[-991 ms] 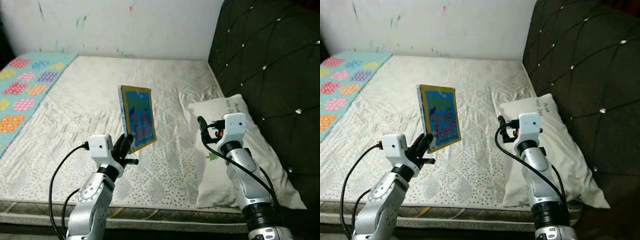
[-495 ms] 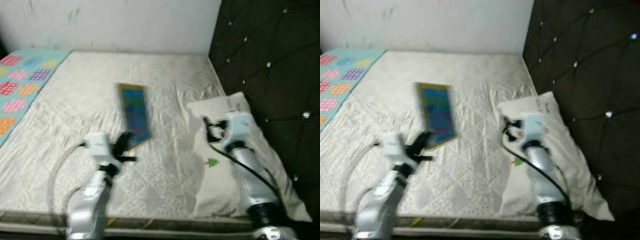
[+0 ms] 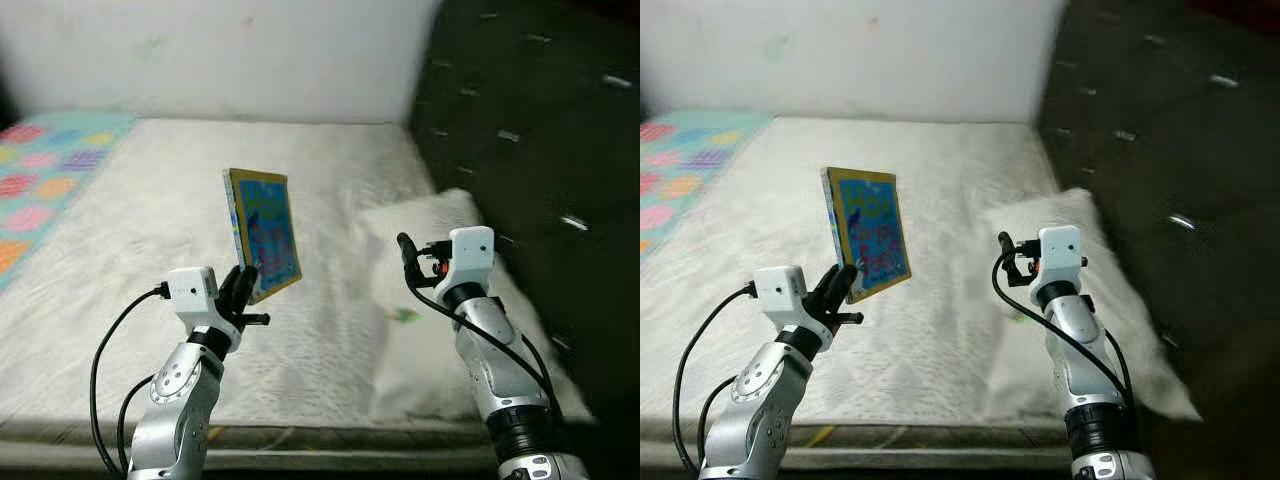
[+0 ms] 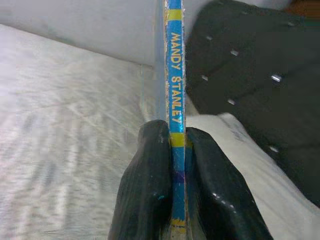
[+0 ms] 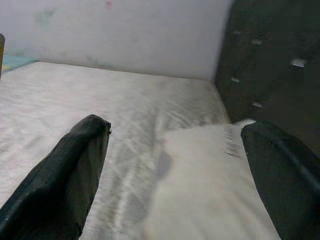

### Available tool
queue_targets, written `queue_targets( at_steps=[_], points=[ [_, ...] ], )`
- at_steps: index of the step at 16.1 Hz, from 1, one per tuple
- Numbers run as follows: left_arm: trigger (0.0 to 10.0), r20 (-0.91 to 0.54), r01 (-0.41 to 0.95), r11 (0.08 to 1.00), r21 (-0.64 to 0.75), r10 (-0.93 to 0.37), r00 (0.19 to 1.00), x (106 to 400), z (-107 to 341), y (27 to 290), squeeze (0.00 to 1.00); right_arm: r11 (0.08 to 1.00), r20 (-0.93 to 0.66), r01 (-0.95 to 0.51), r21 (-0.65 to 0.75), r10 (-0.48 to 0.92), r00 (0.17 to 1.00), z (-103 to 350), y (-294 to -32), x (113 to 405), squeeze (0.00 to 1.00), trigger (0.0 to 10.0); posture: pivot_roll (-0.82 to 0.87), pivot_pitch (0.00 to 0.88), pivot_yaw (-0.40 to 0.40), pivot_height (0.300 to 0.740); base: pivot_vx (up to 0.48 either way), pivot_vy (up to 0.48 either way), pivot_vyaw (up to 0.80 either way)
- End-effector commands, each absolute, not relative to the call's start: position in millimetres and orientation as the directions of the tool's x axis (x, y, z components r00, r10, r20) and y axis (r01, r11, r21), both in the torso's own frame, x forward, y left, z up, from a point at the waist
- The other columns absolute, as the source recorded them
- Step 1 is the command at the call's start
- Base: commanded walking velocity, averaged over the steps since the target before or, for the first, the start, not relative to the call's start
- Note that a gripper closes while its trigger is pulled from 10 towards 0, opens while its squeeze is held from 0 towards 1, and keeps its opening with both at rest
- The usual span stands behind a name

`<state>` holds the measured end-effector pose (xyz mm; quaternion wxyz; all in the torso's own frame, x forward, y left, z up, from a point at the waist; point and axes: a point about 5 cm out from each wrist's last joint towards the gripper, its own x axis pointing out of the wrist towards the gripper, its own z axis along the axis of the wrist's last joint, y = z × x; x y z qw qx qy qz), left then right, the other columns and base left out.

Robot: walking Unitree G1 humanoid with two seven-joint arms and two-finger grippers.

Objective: Clean up the room

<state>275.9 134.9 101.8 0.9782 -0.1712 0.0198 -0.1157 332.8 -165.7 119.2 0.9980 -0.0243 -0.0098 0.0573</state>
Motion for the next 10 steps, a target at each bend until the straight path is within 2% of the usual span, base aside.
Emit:
queue_targets(
  at_steps=[1, 6, 7, 10],
  points=[
    [10.0, 0.031, 0.230, 0.913, -0.336, -0.234, 0.972, 278, 110, 133, 0.00, 0.993, 0.027, -0.105, -0.045, 0.106, 0.994, 122, -168, 333, 0.00, 10.0, -0.05, 0.000, -0.016, 0.740, 0.000, 0.000, -0.69],
    [10.0, -0.016, 0.143, 0.936, -0.323, -0.157, 0.987, 280, 105, 150, 0.00, 0.993, 0.022, -0.108, -0.052, 0.109, 0.994, 121, -168, 330, 0.00, 10.0, -0.06, 0.000, -0.018, 0.740, 0.000, 0.000, 0.00],
    [10.0, -0.023, 0.102, 0.941, -0.324, -0.115, 0.993, 280, 105, 160, 0.00, 0.993, 0.014, -0.104, -0.056, 0.105, 0.994, 118, -171, 326, 0.00, 10.0, -0.06, 0.000, -0.016, 0.740, 0.000, 0.000, 0.00],
    [10.0, -0.058, 0.033, 0.930, -0.366, -0.058, 0.997, 279, 101, 172, 0.00, 0.993, 0.009, -0.103, -0.060, 0.103, 0.995, 117, -173, 323, 0.00, 10.0, -0.06, 0.000, -0.015, 0.740, 0.000, 0.000, 0.00]
  ],
)
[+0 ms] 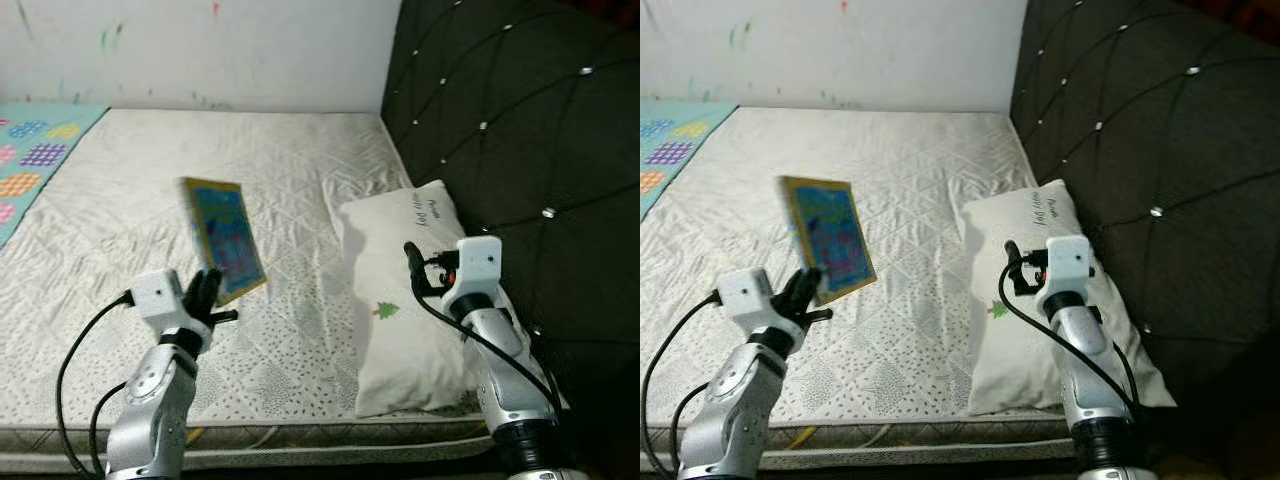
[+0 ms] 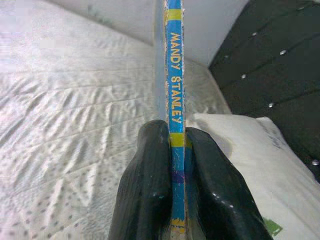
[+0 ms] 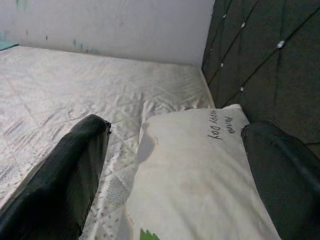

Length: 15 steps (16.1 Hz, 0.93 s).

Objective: Clean up the room

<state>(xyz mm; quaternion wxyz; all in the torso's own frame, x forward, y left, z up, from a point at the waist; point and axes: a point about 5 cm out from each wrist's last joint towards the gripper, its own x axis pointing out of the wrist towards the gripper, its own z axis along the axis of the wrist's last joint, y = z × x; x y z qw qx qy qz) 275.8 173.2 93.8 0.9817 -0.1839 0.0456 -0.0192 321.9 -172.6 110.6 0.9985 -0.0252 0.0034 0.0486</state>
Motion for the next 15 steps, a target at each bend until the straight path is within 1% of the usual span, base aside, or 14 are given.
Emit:
queue_targets(
  at_steps=[1, 3, 4, 5, 7, 9, 11, 15],
  points=[
    [10.0, -0.065, 0.022, 0.927, -0.375, -0.049, 0.997, 280, 100, 174, 0.00, 0.993, 0.010, -0.103, -0.060, 0.104, 0.995, 118, -173, 323, 0.00, 10.0, -0.06, 0.000, -0.016, 0.740, 0.000, 0.000, 0.00],
    [10.0, -0.101, -0.007, 0.911, -0.413, -0.038, 0.994, 282, 96, 178, 0.00, 0.992, 0.010, -0.106, -0.062, 0.106, 0.994, 119, -173, 322, 0.00, 10.0, -0.06, 0.000, -0.017, 0.740, 0.000, 0.000, 0.00],
    [10.0, -0.166, -0.067, 0.887, -0.457, -0.011, 0.986, 282, 85, 188, 0.00, 0.992, 0.008, -0.106, -0.068, 0.107, 0.994, 119, -176, 320, 0.00, 10.0, -0.07, 0.000, -0.018, 0.740, 0.000, 0.000, 0.00],
    [10.0, -0.165, -0.075, 0.895, -0.440, 0.001, 0.986, 281, 84, 193, 0.00, 0.992, 0.007, -0.105, -0.070, 0.105, 0.994, 119, -178, 319, 0.00, 10.0, -0.07, 0.001, -0.023, 0.740, 0.000, 0.000, 0.00],
    [10.0, -0.162, -0.067, 0.897, -0.436, -0.005, 0.987, 281, 84, 192, 0.00, 0.992, 0.005, -0.105, -0.070, 0.106, 0.994, 119, -179, 318, 0.00, 10.0, -0.07, 0.001, -0.026, 0.740, 0.000, 0.000, 0.00],
    [10.0, -0.138, -0.036, 0.908, -0.418, -0.024, 0.990, 280, 88, 187, 0.00, 0.991, 0.005, -0.133, -0.030, 0.133, 0.991, 120, -173, 317, 0.00, 10.0, -0.06, 0.000, -0.034, 0.740, 0.000, 0.000, 0.00],
    [10.0, -0.141, -0.031, 0.907, -0.419, -0.031, 0.990, 279, 87, 186, 0.00, 0.988, 0.008, -0.156, -0.018, 0.156, 0.988, 121, -167, 316, 0.00, 10.0, -0.06, 0.000, -0.034, 0.740, 0.000, 0.000, 0.00],
    [10.0, -0.131, -0.029, 0.910, -0.413, -0.028, 0.991, 276, 89, 185, 0.00, 0.982, -0.003, -0.189, -0.008, 0.189, 0.982, 119, -162, 314, 0.00, 10.0, -0.05, 0.014, -0.033, 0.740, 0.000, 0.000, 0.00]
  ],
)
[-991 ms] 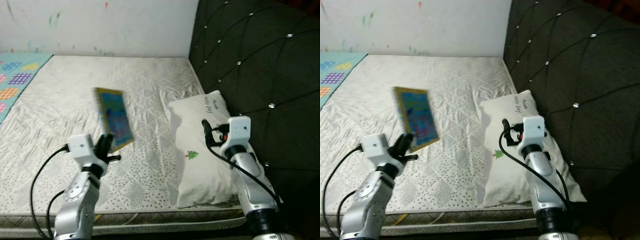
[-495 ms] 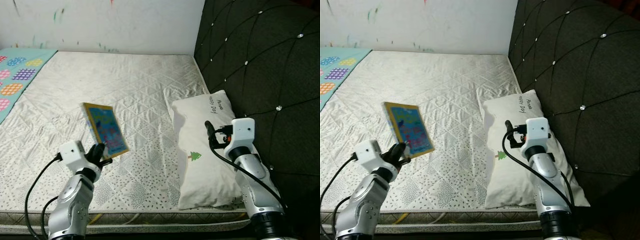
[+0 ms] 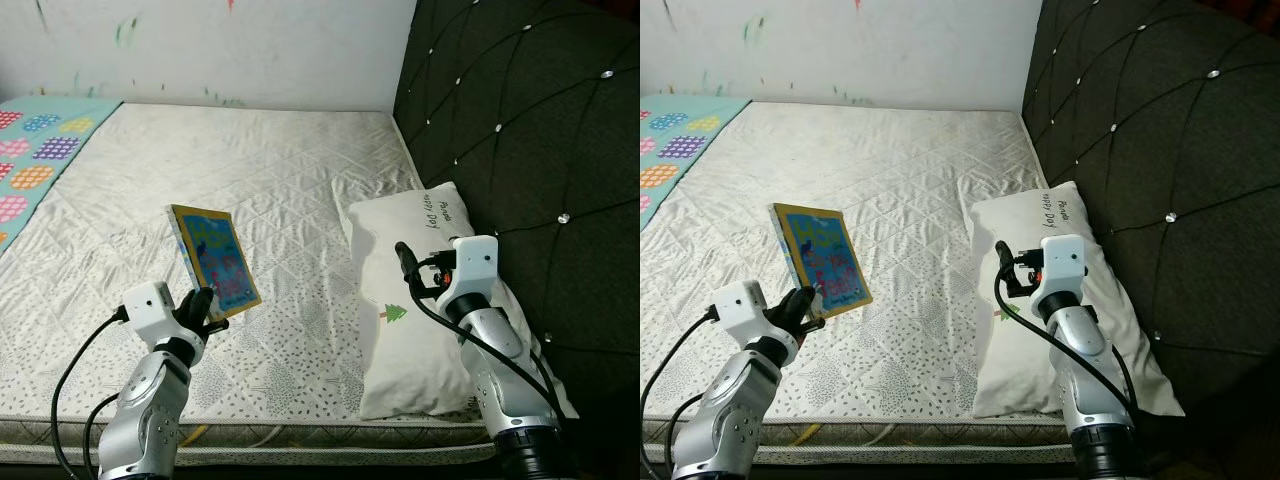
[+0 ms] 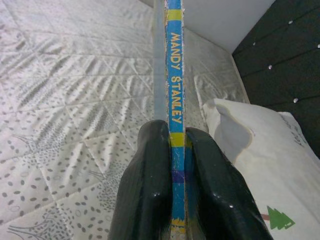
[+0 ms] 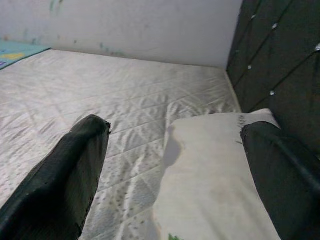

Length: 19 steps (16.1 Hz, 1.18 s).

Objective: Clean up the room

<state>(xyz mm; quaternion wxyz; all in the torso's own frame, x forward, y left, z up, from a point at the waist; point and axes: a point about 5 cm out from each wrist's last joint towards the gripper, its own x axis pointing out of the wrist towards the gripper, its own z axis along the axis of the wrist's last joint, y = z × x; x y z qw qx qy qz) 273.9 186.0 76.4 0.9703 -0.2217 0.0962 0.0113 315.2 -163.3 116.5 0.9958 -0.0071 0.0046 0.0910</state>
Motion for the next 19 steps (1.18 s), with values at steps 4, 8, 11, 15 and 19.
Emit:
queue_targets(
  at_steps=[4, 8, 11, 15, 19],
  points=[
    [10.0, -0.079, -0.014, 0.932, -0.363, -0.016, 0.997, 268, 102, 184, 0.00, 0.969, -0.076, -0.248, -0.006, 0.246, 0.966, 105, -163, 295, 0.00, 10.0, -0.05, 0.025, -0.032, 0.740, 0.000, 0.000, 0.00],
    [10.0, 0.047, 0.062, 0.956, -0.287, -0.051, 0.998, 248, 132, 171, 0.00, 0.973, -0.115, -0.229, 0.002, 0.227, 0.967, 97, -166, 283, 0.00, 10.0, -0.04, 0.036, -0.035, 0.740, 0.000, 0.000, 0.00],
    [10.0, 0.056, 0.057, 0.953, -0.296, -0.043, 0.998, 241, 138, 167, 0.00, 0.976, -0.140, -0.216, 0.017, 0.217, 0.966, 93, -169, 283, 0.00, 10.0, -0.03, 0.037, -0.038, 0.740, 0.000, 0.000, 0.00],
    [10.0, 0.035, 0.033, 0.952, -0.304, -0.024, 0.999, 239, 134, 169, 0.00, 0.974, -0.145, -0.225, 0.022, 0.226, 0.963, 93, -168, 282, 0.00, 10.0, -0.03, 0.038, -0.039, 0.740, 0.000, 0.000, 0.00],
    [10.0, 0.024, 0.030, 0.951, -0.307, -0.024, 0.999, 239, 134, 167, 0.00, 0.968, -0.130, -0.251, 0.022, 0.251, 0.959, 97, -163, 285, 0.00, 10.0, -0.02, 0.033, -0.038, 0.740, 0.000, 0.000, 0.00]
  ],
)
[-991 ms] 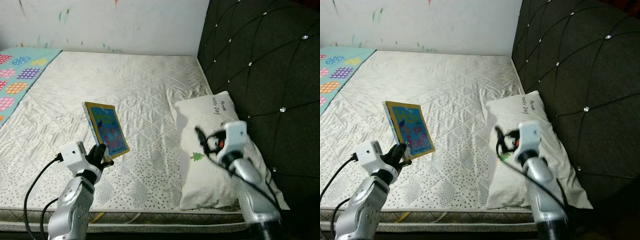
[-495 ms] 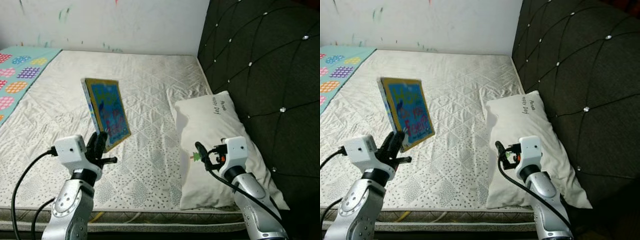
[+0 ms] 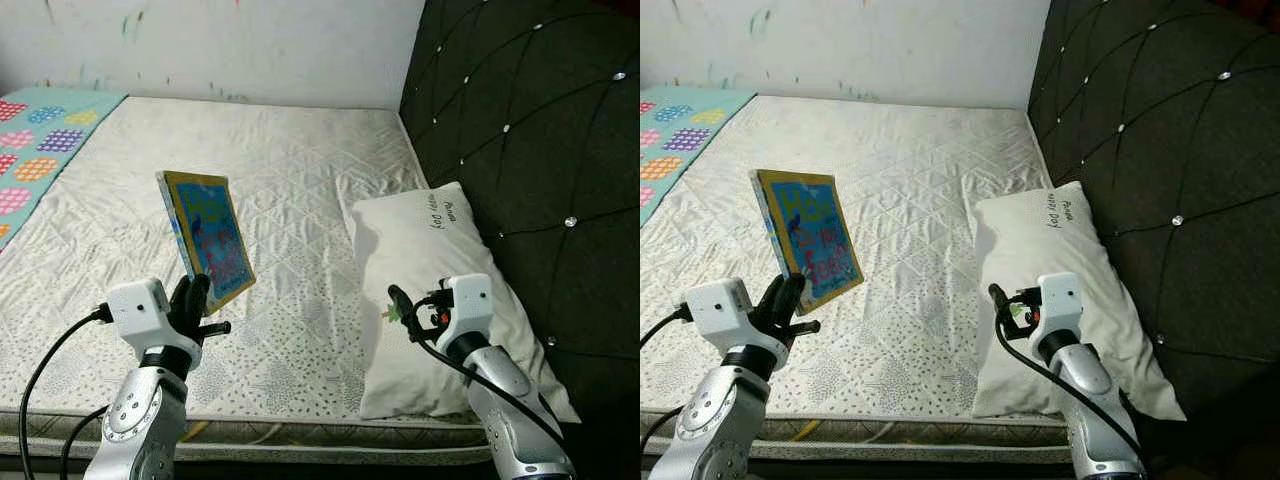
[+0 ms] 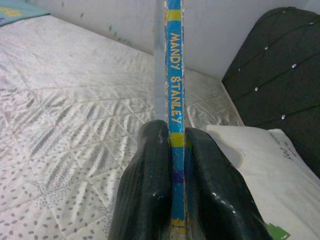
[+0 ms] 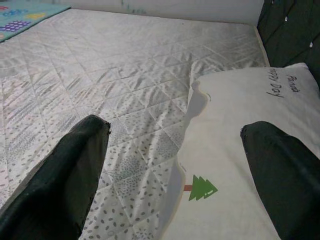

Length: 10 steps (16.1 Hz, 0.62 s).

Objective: Clean up the room

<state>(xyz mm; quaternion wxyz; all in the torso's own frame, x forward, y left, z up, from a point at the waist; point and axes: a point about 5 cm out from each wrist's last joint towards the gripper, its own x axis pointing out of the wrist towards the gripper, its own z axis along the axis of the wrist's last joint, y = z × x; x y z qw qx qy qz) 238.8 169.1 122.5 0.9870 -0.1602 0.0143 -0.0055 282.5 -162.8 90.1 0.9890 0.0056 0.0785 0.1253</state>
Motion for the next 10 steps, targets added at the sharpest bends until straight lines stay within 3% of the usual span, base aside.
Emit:
queue_targets(
  at_steps=[1, 3, 7, 10],
  points=[
    [10.0, 0.023, 0.028, 0.952, -0.306, -0.022, 0.999, 239, 134, 167, 0.00, 0.964, -0.128, -0.266, -0.021, 0.261, 0.957, 98, -162, 286, 0.00, 10.0, -0.02, 0.030, -0.041, 0.740, 0.000, 0.000, 0.00],
    [10.0, 0.023, 0.024, 0.952, -0.306, -0.017, 1.000, 239, 134, 167, 0.00, 0.960, -0.116, -0.278, -0.036, 0.273, 0.955, 100, -159, 287, 0.00, 10.0, -0.02, 0.027, -0.042, 0.740, 0.000, 0.000, 0.80],
    [10.0, 0.032, -0.015, 0.961, -0.275, 0.025, 0.999, 234, 137, 172, 0.00, 0.964, -0.102, -0.265, 0.008, 0.265, 0.959, 102, -158, 292, 0.00, 10.0, 0.04, 0.006, -0.069, 0.740, 0.000, 0.000, 0.00],
    [10.0, 0.026, -0.095, 0.963, -0.253, 0.105, 0.994, 219, 136, 186, 0.00, 0.948, -0.095, -0.317, 0.028, 0.318, 0.943, 103, -142, 301, 0.00, 10.0, 0.09, 0.000, -0.106, 0.740, 0.000, 0.000, 0.00]
  ],
)
